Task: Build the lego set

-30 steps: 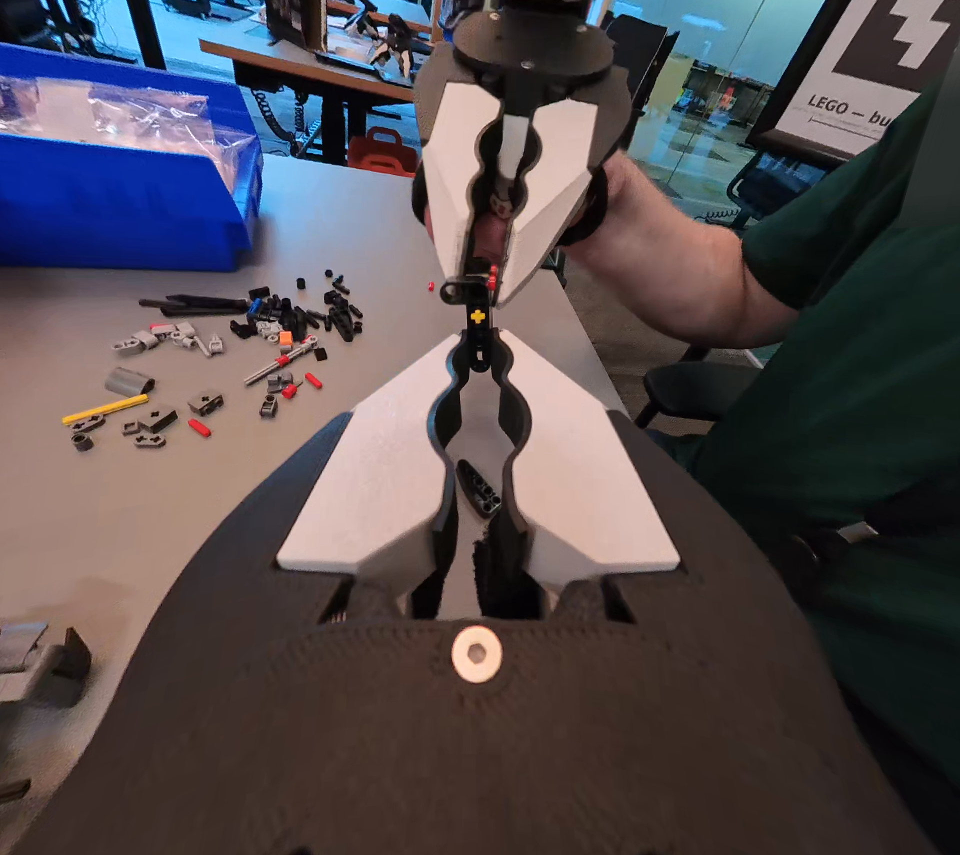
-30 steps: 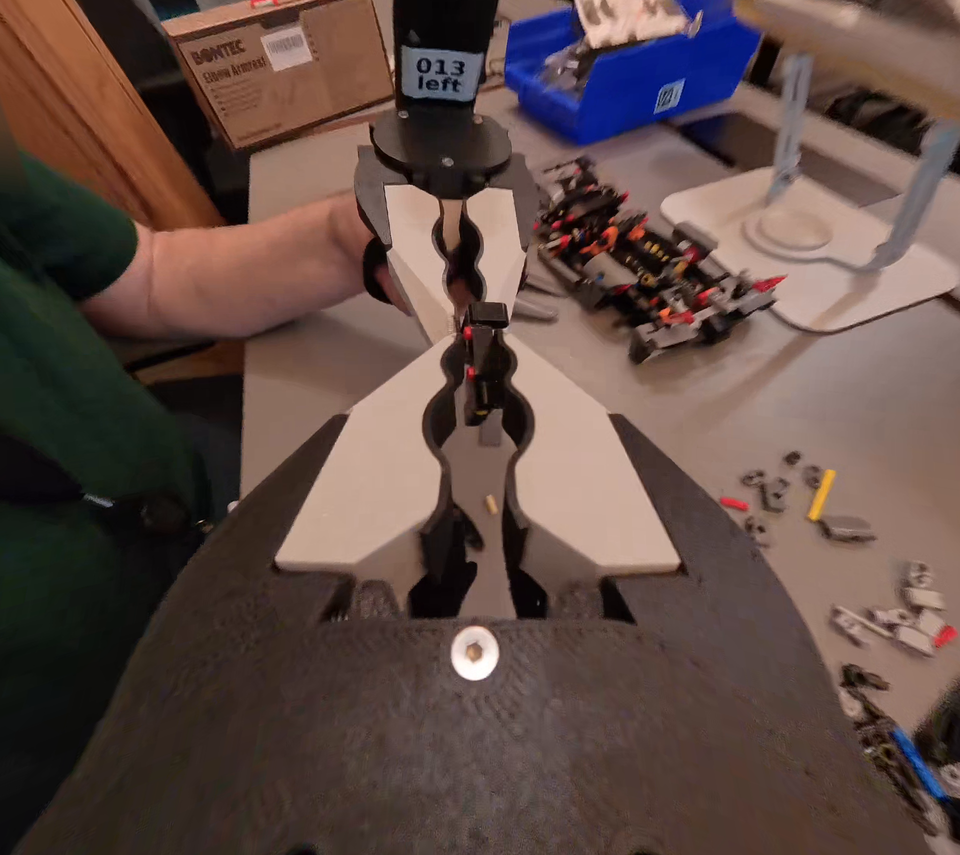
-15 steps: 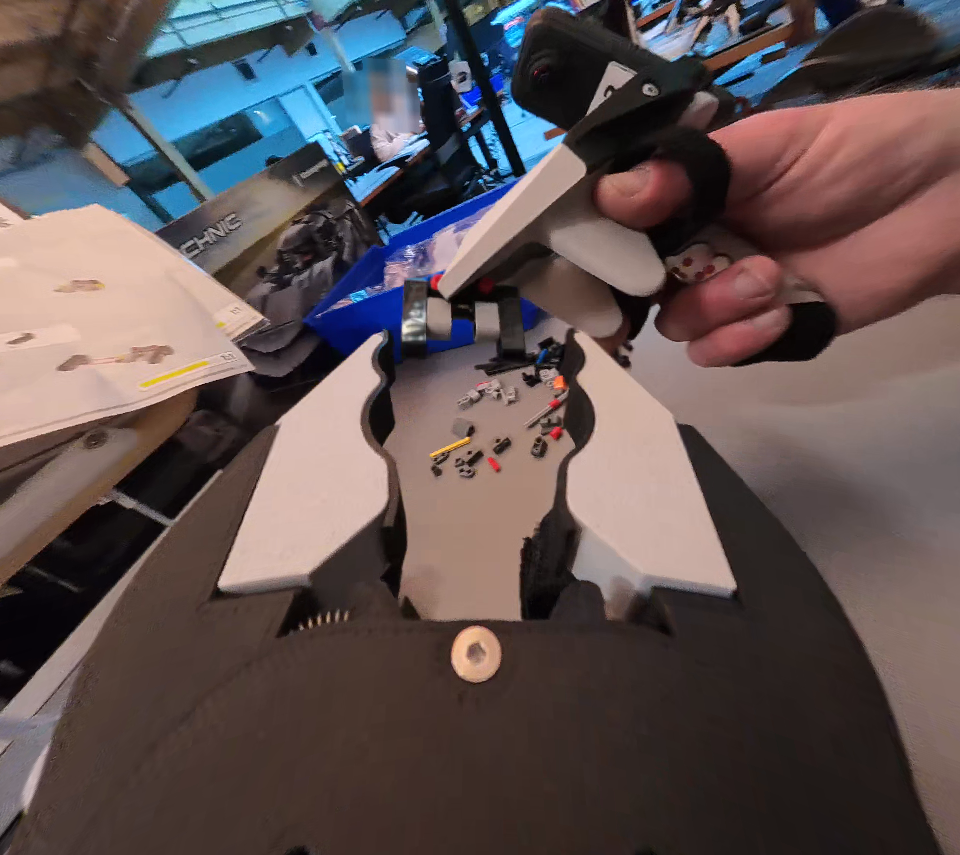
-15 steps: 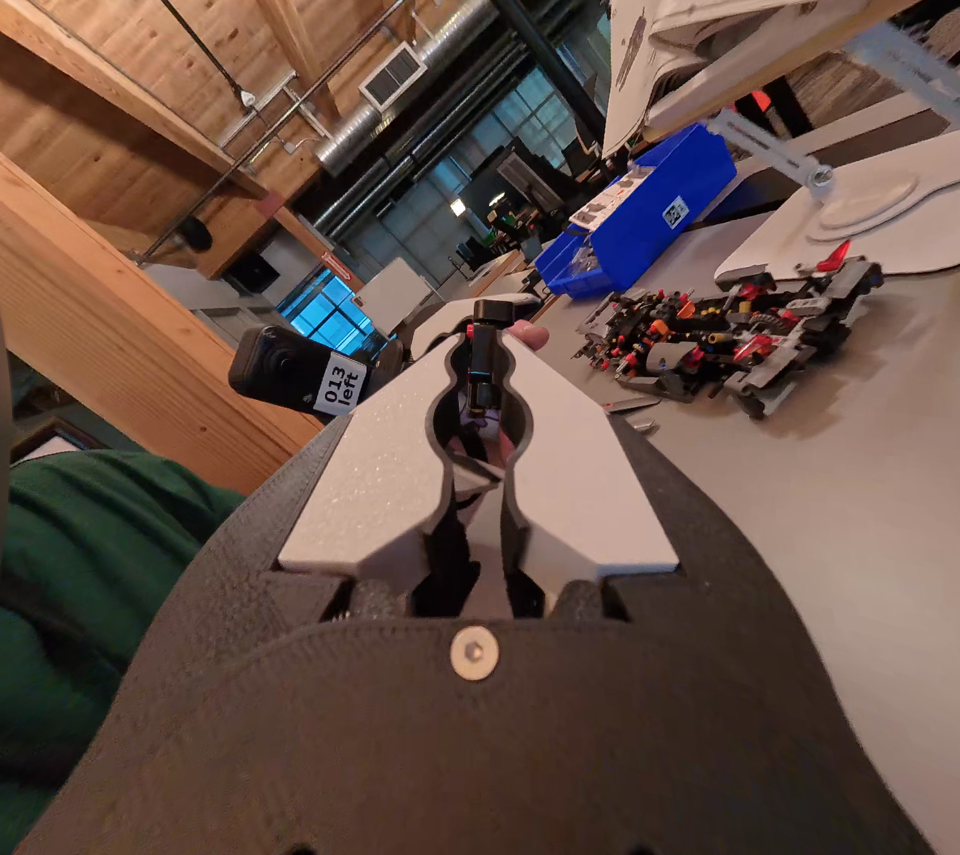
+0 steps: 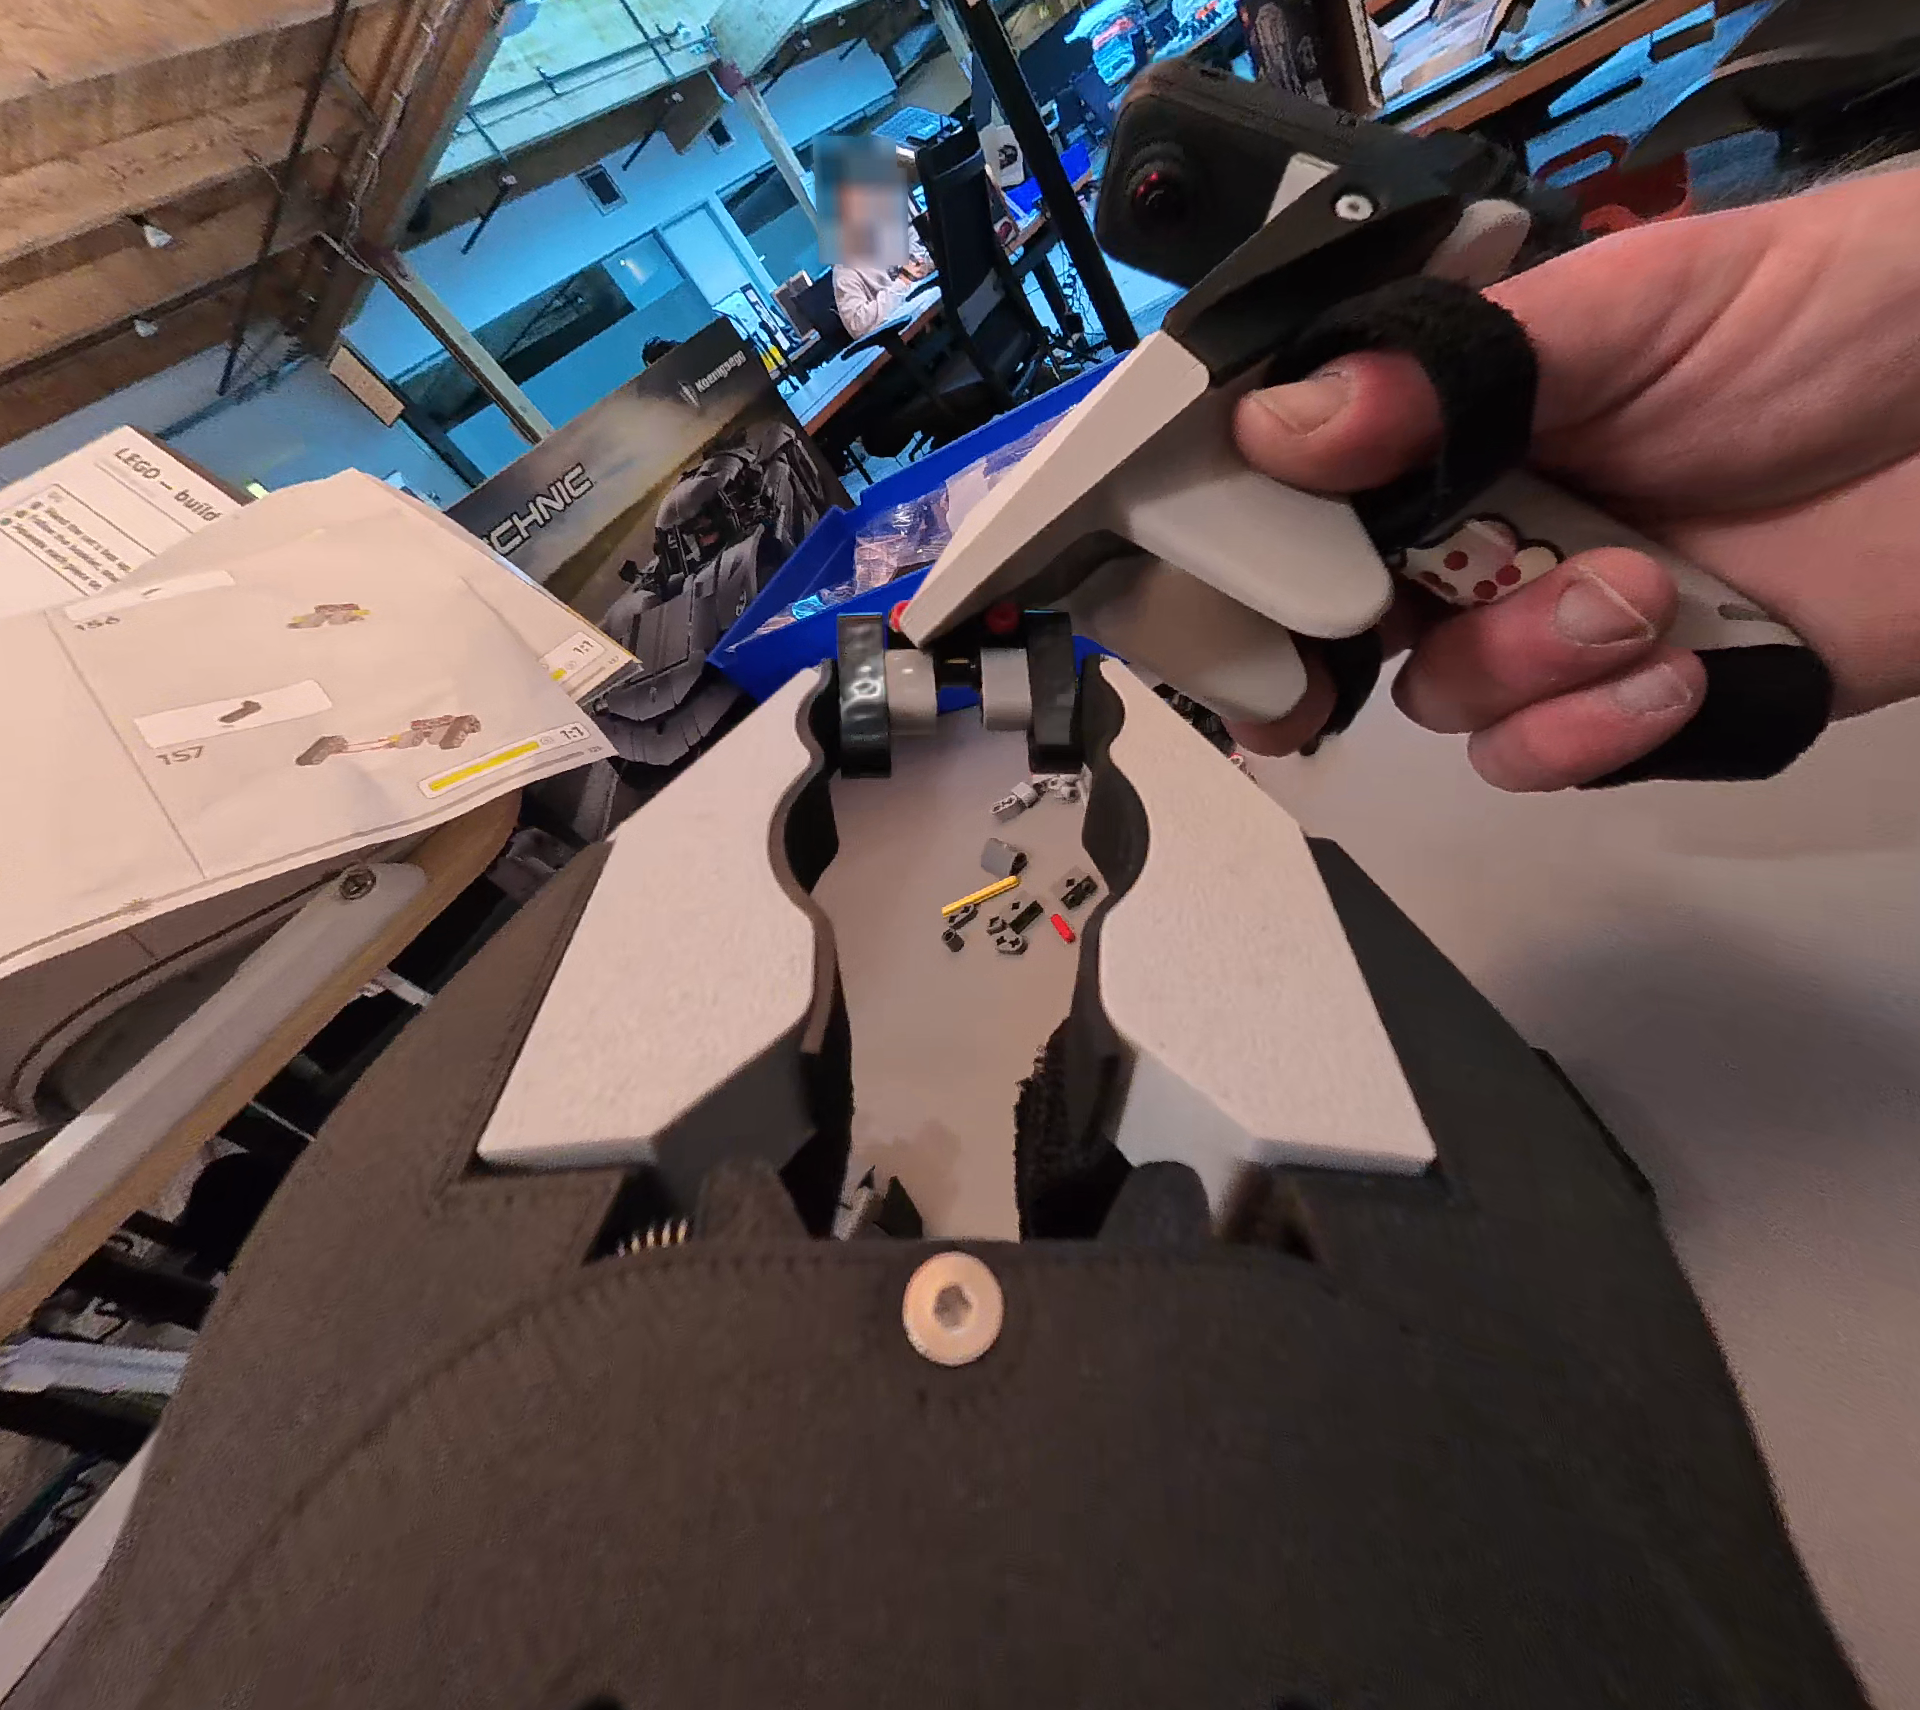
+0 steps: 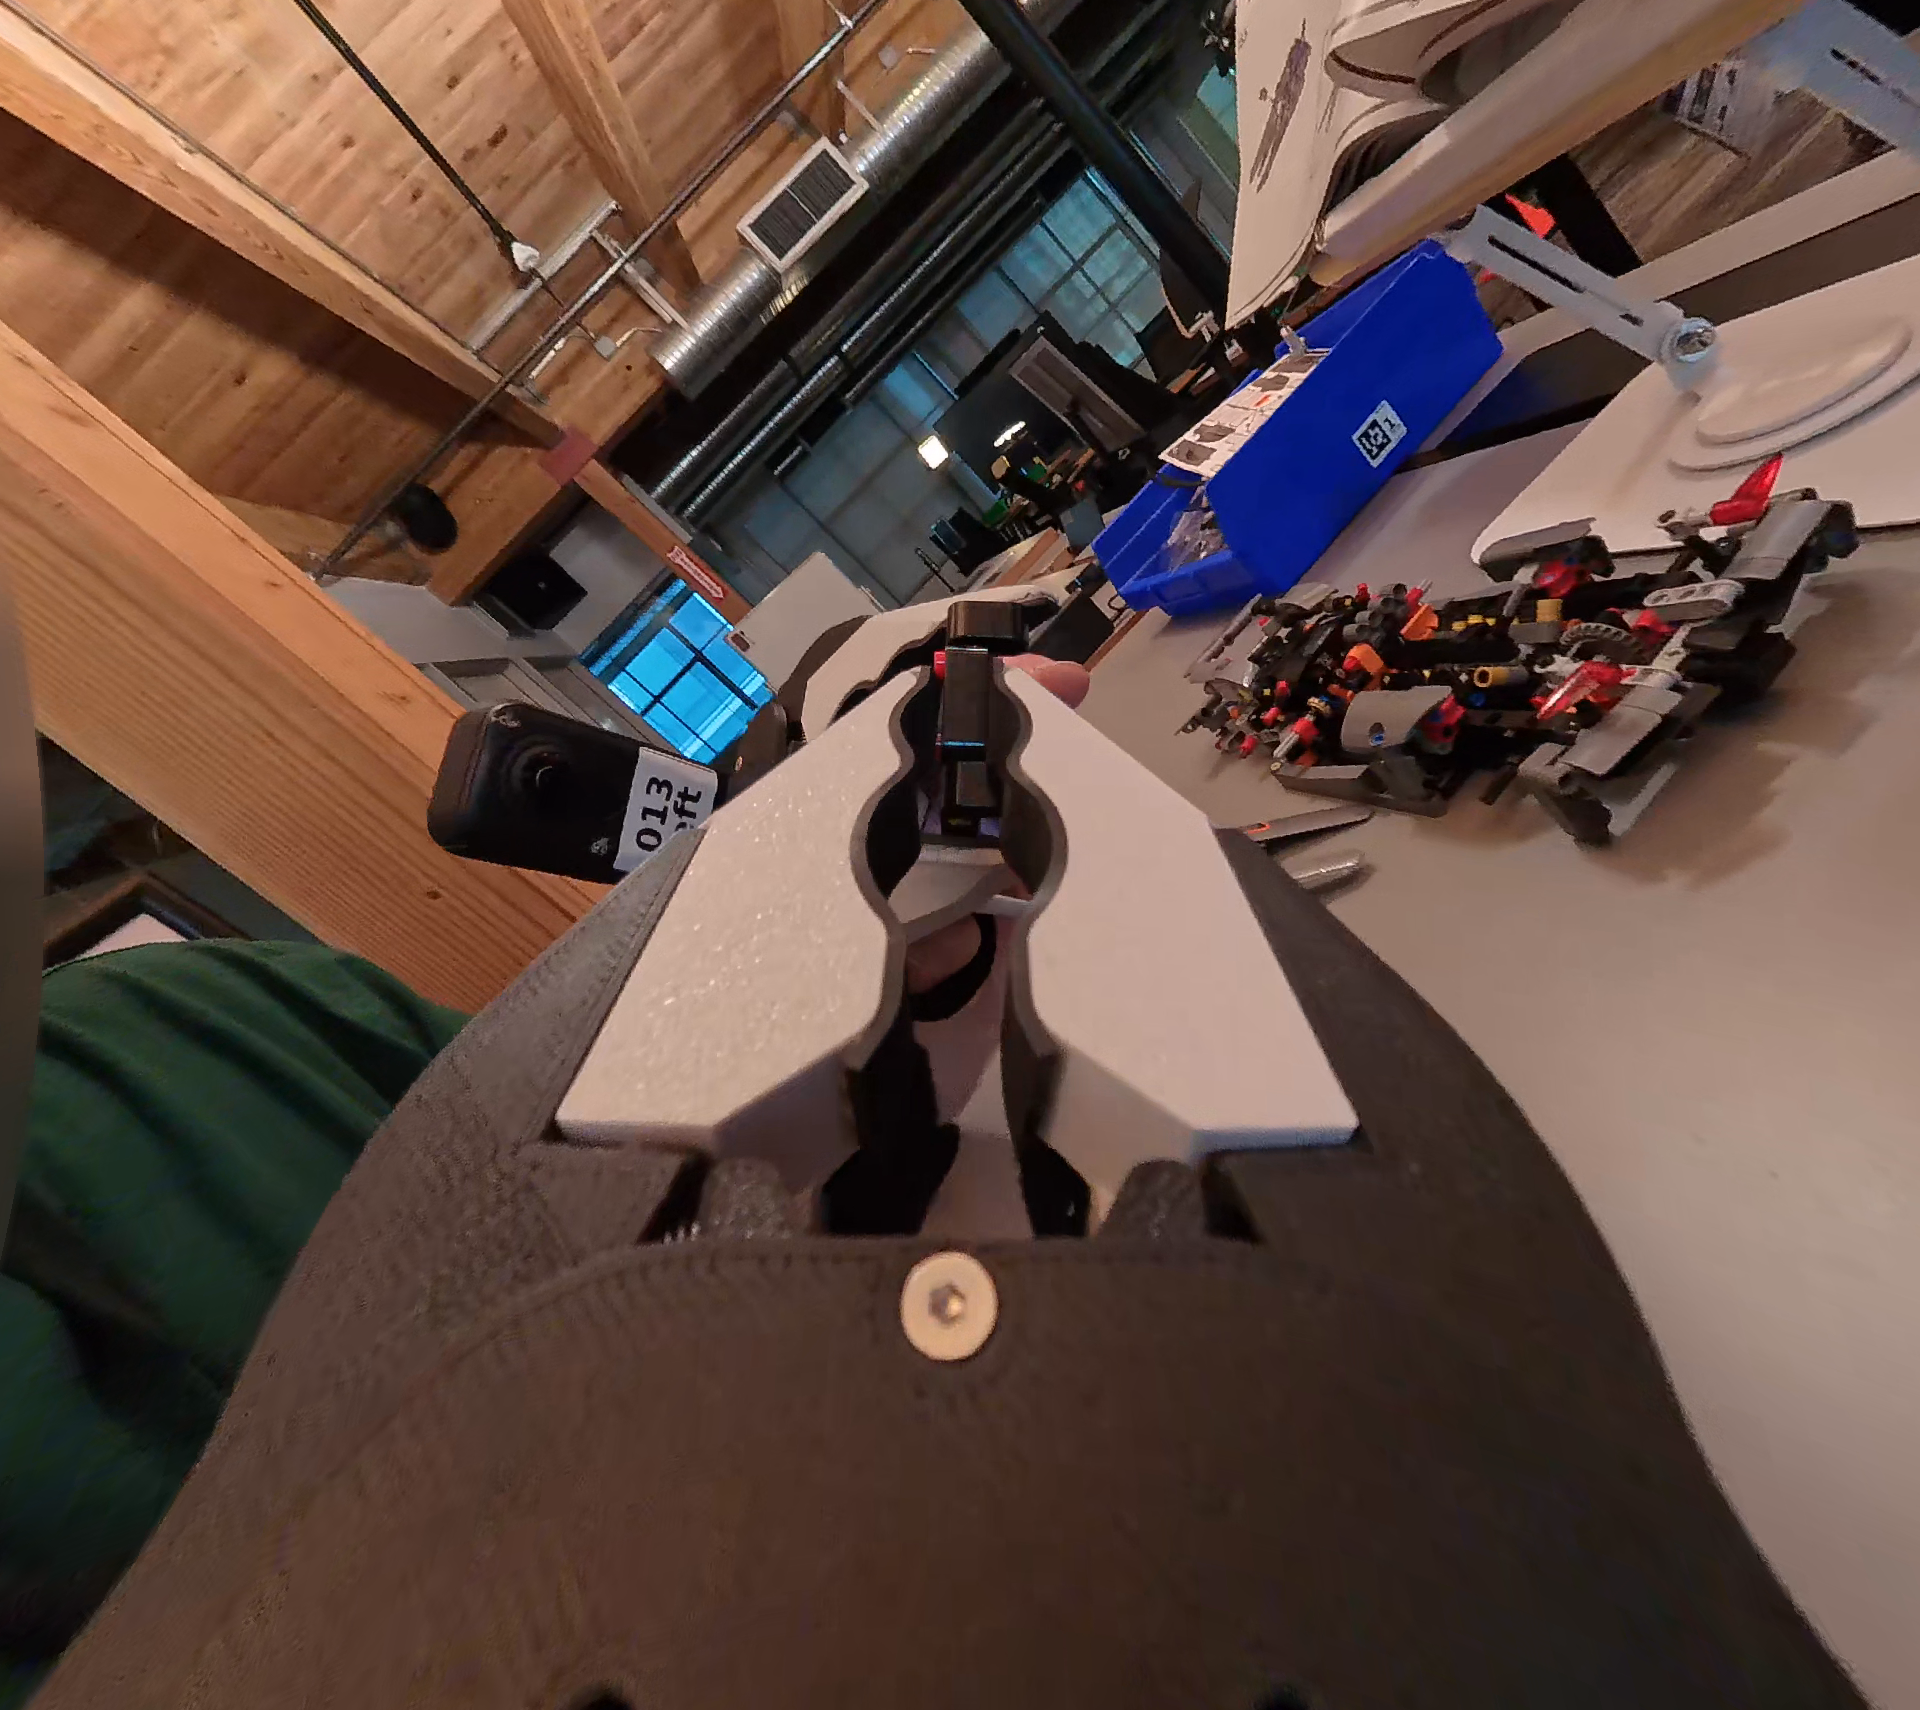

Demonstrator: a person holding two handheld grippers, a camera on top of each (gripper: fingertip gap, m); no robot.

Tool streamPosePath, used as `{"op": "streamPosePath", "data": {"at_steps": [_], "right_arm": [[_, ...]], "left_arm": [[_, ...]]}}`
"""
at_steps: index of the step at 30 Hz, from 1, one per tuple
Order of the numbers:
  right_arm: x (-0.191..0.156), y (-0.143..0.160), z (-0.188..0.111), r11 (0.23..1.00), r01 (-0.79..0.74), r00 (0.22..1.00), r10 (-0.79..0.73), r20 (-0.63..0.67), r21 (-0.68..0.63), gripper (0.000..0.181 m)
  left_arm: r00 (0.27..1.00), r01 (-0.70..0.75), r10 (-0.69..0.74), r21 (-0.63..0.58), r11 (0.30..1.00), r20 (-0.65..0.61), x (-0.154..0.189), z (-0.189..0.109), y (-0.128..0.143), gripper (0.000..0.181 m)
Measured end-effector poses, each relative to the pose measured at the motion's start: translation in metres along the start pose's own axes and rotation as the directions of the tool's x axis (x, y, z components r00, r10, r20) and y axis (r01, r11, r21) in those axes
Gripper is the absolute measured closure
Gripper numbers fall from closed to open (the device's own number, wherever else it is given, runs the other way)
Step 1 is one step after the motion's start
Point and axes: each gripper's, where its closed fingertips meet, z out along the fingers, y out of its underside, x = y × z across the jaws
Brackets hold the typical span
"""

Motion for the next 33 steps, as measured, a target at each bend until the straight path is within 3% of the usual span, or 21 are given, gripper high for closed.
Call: {"op": "streamPosePath", "data": {"at_steps": [6,11,15,17,20,24,29,33], "right_arm": [[0.0,0.001,0.001,0.999,-0.022,1.0,0.022,0.009,0.024,0.174],[-0.003,0.001,0.0,0.999,0.048,0.999,-0.048,-0.022,0.008,0.174],[-0.007,-0.002,-0.012,0.976,0.2,0.978,-0.204,-0.041,-0.084,0.142],[-0.018,0.003,-0.019,0.905,0.381,0.922,-0.387,0.006,-0.188,0.137],[-0.026,0.015,-0.02,0.725,0.6,0.788,-0.609,0.091,-0.337,0.122],[-0.037,0.018,-0.014,0.63,0.693,0.713,-0.671,0.203,-0.352,0.133],[-0.036,0.02,-0.015,0.64,0.69,0.72,-0.654,0.232,-0.336,0.151],[-0.037,0.021,-0.017,0.64,0.695,0.716,-0.654,0.243,-0.328,0.151]], "left_arm": [[1.0,-0.025,0.024,-0.044,0.999,-0.019,0.0,-0.002,0.003,0.139],[0.999,-0.022,0.023,0.024,0.999,-0.038,0.001,-0.003,-0.003,0.138],[0.984,0.104,-0.093,0.065,0.992,-0.149,0.004,-0.008,-0.008,0.138],[0.954,0.18,-0.154,0.079,0.981,-0.256,0.011,-0.012,-0.012,0.137],[0.889,0.309,-0.246,0.112,0.944,-0.385,0.018,-0.018,-0.023,0.137],[0.812,0.414,-0.303,0.126,0.901,-0.499,0.026,-0.024,-0.03,0.137],[0.768,0.456,-0.314,0.133,0.88,-0.558,0.031,-0.029,-0.034,0.137],[0.766,0.45,-0.303,0.136,0.882,-0.567,0.034,-0.029,-0.034,0.138]]}}
